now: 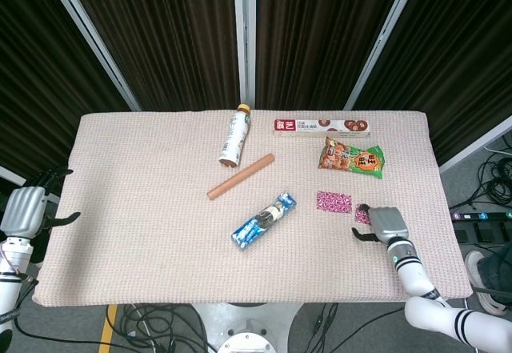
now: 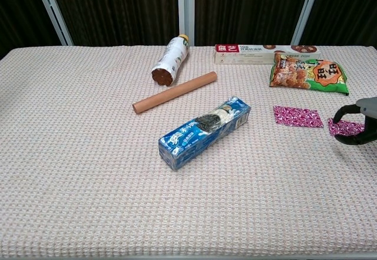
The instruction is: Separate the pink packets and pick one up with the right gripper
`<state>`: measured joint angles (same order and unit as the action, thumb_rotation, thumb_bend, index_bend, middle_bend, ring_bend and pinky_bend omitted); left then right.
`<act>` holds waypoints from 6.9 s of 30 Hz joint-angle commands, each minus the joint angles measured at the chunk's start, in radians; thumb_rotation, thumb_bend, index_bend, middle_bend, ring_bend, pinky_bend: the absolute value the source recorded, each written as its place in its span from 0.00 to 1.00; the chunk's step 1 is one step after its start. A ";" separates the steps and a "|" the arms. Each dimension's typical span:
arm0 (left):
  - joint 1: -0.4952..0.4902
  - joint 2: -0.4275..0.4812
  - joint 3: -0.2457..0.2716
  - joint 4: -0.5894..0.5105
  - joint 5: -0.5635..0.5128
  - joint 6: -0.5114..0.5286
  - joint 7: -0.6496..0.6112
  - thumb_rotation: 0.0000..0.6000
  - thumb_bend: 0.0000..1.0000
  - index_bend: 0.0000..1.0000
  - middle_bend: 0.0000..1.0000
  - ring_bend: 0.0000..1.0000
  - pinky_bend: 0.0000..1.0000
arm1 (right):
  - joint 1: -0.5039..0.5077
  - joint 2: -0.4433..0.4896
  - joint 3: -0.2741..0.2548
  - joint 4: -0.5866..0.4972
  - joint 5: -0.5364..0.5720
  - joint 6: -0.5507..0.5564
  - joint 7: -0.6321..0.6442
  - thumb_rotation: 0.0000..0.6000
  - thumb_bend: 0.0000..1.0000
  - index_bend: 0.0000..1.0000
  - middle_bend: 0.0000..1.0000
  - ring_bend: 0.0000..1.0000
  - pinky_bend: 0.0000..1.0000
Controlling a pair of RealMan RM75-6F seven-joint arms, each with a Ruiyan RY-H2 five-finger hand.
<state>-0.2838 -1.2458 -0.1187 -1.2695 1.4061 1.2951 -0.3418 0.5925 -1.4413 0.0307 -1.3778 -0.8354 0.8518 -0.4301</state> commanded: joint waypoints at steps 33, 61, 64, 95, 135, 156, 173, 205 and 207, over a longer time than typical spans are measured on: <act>-0.002 0.004 -0.001 0.026 0.000 -0.016 -0.039 1.00 0.00 0.28 0.29 0.23 0.26 | 0.106 -0.048 0.011 0.035 0.026 -0.122 0.002 0.14 0.23 0.22 1.00 1.00 1.00; 0.003 0.018 -0.006 -0.009 0.003 0.004 -0.037 1.00 0.00 0.28 0.29 0.23 0.26 | 0.099 0.000 -0.060 -0.150 0.016 -0.046 -0.049 0.15 0.23 0.22 1.00 1.00 1.00; 0.004 0.019 -0.006 -0.008 0.002 0.005 -0.040 1.00 0.00 0.28 0.29 0.23 0.26 | 0.100 0.009 -0.053 -0.166 0.015 -0.032 -0.047 0.14 0.23 0.22 1.00 1.00 1.00; 0.006 0.003 -0.010 0.078 -0.012 -0.020 -0.118 1.00 0.00 0.28 0.29 0.23 0.26 | 0.210 -0.228 0.068 0.333 -0.039 -0.072 -0.084 0.69 0.00 0.39 1.00 1.00 1.00; 0.018 -0.004 -0.003 0.106 -0.015 -0.030 -0.135 1.00 0.00 0.28 0.29 0.23 0.26 | 0.203 -0.301 0.100 0.445 -0.041 -0.145 -0.086 0.91 0.00 0.43 1.00 1.00 1.00; 0.019 0.005 -0.003 0.090 -0.009 -0.025 -0.135 1.00 0.00 0.28 0.29 0.23 0.26 | 0.170 -0.197 0.136 0.258 -0.021 -0.044 -0.096 0.96 0.00 0.46 1.00 1.00 1.00; 0.013 -0.002 0.007 0.115 0.010 -0.031 -0.178 1.00 0.00 0.28 0.29 0.23 0.26 | 0.056 -0.125 0.116 0.015 0.234 0.213 -0.297 0.96 0.00 0.46 1.00 1.00 1.00; 0.013 -0.010 0.008 0.129 -0.005 -0.049 -0.168 1.00 0.00 0.28 0.29 0.23 0.26 | 0.034 -0.174 0.120 0.160 0.249 0.130 -0.248 0.96 0.00 0.46 1.00 1.00 1.00; 0.014 -0.010 0.008 0.131 -0.005 -0.049 -0.169 1.00 0.00 0.28 0.29 0.23 0.26 | 0.033 -0.175 0.121 0.162 0.250 0.129 -0.250 0.96 0.00 0.46 1.00 1.00 1.00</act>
<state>-0.2704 -1.2557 -0.1105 -1.1379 1.4013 1.2459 -0.5106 0.6259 -1.6161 0.1512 -1.2154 -0.5851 0.9809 -0.6800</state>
